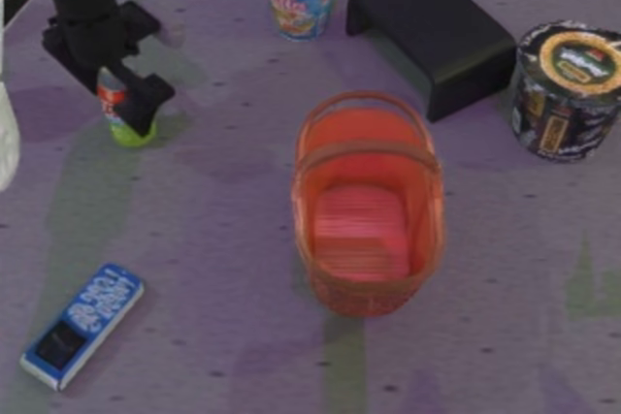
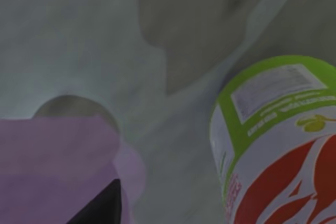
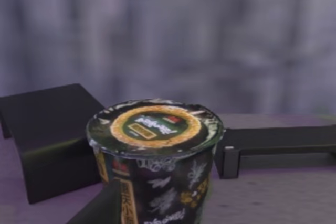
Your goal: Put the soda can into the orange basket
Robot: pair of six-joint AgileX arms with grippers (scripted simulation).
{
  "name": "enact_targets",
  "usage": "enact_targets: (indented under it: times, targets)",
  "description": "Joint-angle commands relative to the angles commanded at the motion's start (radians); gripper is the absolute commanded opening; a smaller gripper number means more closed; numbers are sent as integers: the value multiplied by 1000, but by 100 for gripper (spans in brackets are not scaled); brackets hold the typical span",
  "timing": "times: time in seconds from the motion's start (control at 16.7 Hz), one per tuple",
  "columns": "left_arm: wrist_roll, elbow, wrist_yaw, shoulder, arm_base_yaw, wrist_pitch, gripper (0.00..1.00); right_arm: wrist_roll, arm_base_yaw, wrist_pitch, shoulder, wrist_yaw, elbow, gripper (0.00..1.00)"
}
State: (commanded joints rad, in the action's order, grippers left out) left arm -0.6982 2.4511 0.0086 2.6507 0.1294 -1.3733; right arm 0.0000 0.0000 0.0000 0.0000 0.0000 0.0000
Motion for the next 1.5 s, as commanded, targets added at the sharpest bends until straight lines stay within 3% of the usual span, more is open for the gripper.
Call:
enact_targets:
  times: [0.18, 0.96, 1.5]
  targets:
    - [0, 0, 0, 0, 0, 0, 100, 0, 0, 0, 0, 0, 0, 100]
    - [0, 0, 0, 0, 0, 0, 2, 0, 0, 0, 0, 0, 0, 100]
    - [-2, 0, 0, 0, 1, 0, 0, 0, 0, 0, 0, 0, 0, 100]
